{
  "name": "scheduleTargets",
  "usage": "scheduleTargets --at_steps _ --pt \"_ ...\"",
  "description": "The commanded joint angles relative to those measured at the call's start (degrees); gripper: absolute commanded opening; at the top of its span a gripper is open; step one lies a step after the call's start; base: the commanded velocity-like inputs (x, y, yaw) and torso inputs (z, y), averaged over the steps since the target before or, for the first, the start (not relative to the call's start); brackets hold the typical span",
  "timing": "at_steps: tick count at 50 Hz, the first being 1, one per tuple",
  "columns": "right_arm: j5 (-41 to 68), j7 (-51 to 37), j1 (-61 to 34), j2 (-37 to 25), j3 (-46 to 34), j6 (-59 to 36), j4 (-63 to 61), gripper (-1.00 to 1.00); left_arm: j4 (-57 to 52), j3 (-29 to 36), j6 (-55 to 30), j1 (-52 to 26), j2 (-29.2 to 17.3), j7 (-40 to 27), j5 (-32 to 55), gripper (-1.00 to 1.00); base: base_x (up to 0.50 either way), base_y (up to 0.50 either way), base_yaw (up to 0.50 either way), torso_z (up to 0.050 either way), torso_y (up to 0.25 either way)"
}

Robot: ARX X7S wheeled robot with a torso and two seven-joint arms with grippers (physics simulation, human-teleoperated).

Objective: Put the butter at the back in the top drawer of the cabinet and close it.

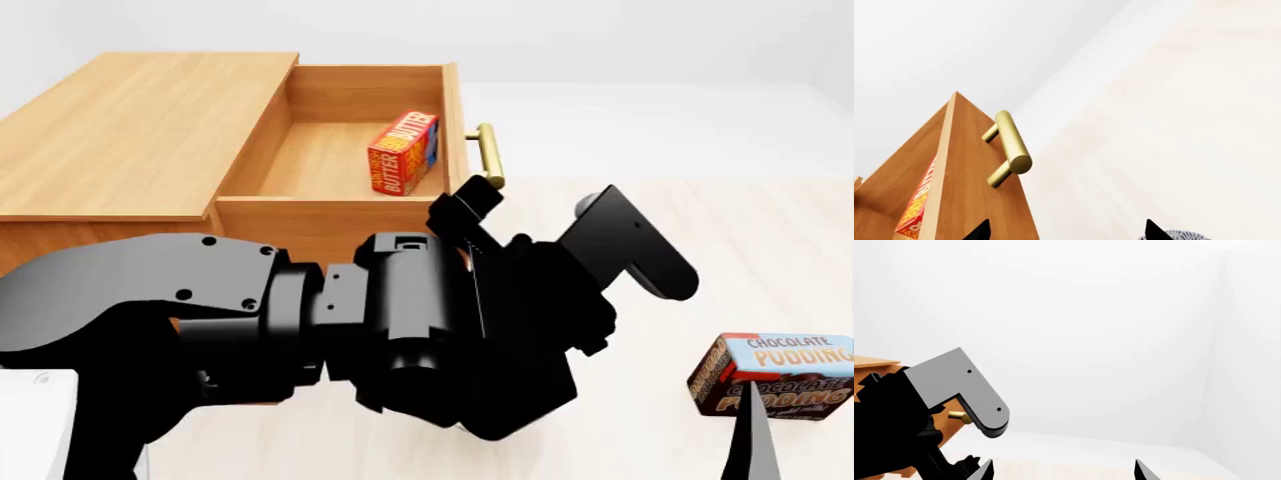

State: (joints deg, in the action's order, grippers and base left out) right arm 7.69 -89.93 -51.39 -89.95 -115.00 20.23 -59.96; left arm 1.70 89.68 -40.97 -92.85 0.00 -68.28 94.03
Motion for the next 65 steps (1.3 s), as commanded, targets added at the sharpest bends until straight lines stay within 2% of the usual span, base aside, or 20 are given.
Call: scheduleTargets --at_steps 1,15,45,65 --pt "-0.13 -0.01 -0.03 -0.04 -0.09 0.06 -0.02 1.00 2.41 0.58 -2.32 0.74 0.00 -2.18 1.69 1.00 0.00 0.00 0.00 0.000 0.000" --pt "-0.61 -0.01 0.25 -0.04 -0.25 0.12 -0.02 1.00 5.03 0.66 -5.18 1.26 0.00 -5.01 3.16 1.00 0.00 0.00 0.00 0.000 0.000" --pt "-0.76 0.50 0.31 -0.04 -0.08 0.04 -0.03 1.00 11.85 0.93 -11.66 -1.90 0.00 -18.52 7.71 1.00 0.00 0.00 0.00 0.000 0.000" --pt "-1.66 0.03 0.67 -0.04 -0.28 0.08 -0.03 1.00 13.71 0.93 -13.30 -0.08 0.00 -18.30 7.22 1.00 0.00 0.00 0.00 0.000 0.000"
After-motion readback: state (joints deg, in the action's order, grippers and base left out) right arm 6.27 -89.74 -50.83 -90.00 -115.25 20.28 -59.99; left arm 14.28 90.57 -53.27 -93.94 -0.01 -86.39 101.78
